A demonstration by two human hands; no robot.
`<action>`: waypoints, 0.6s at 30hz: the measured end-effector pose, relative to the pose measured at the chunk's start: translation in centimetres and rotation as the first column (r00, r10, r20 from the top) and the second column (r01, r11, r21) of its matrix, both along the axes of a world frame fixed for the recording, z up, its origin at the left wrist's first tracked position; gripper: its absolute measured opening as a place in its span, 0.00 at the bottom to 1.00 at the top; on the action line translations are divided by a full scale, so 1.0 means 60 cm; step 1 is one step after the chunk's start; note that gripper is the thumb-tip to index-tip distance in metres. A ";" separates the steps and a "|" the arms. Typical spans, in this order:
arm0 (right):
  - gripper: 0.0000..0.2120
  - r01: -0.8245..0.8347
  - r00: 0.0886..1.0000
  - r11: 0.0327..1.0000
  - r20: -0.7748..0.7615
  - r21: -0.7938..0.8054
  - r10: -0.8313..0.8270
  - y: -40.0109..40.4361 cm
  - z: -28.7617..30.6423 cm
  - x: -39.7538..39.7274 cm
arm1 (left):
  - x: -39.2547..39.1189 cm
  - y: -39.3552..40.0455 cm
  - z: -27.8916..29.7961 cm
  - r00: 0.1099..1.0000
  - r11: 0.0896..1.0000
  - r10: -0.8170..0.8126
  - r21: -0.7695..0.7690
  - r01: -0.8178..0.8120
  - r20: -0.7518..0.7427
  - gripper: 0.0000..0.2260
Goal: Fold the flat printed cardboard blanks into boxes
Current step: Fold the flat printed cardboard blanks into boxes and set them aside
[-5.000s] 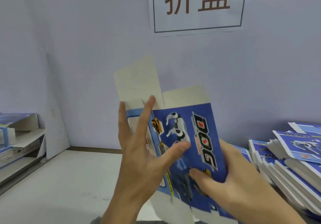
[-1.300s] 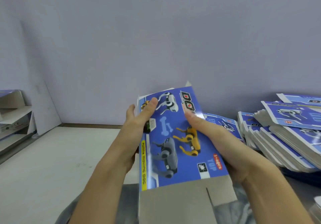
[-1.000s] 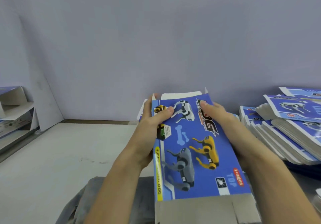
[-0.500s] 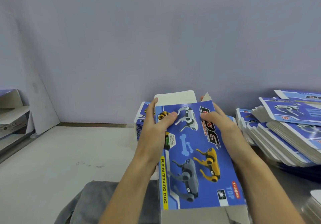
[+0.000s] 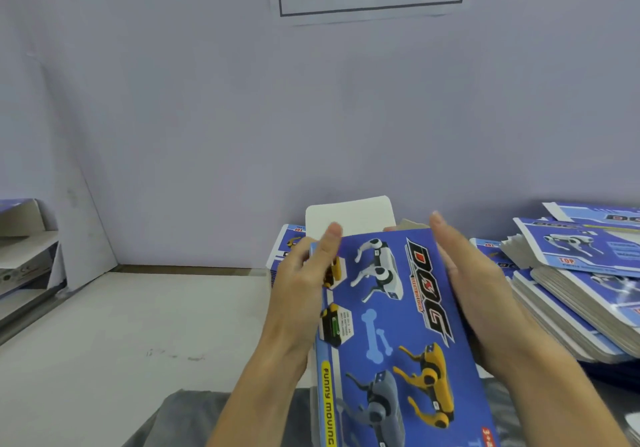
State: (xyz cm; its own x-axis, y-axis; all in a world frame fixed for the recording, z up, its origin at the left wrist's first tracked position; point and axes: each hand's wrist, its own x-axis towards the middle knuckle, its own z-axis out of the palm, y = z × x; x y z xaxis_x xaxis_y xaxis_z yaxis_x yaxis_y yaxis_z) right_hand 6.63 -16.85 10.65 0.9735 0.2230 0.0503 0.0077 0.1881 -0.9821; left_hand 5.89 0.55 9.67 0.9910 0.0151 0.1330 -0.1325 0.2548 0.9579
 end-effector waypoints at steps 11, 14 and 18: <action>0.24 0.180 0.984 0.975 0.009 -0.129 -0.180 0.032 -0.001 -0.015 | 0.001 0.013 0.004 0.994 0.997 0.070 0.016 -0.069 -0.083 0.19; 0.25 0.095 0.995 0.995 -0.036 -0.015 -0.095 0.033 0.006 -0.013 | -0.002 0.011 0.007 0.994 1.000 0.021 0.015 -0.019 -0.105 0.18; 0.13 0.056 0.997 0.992 0.060 -0.109 -0.050 0.022 0.011 -0.008 | -0.004 0.008 0.011 0.999 1.000 0.000 0.031 0.002 -0.054 0.19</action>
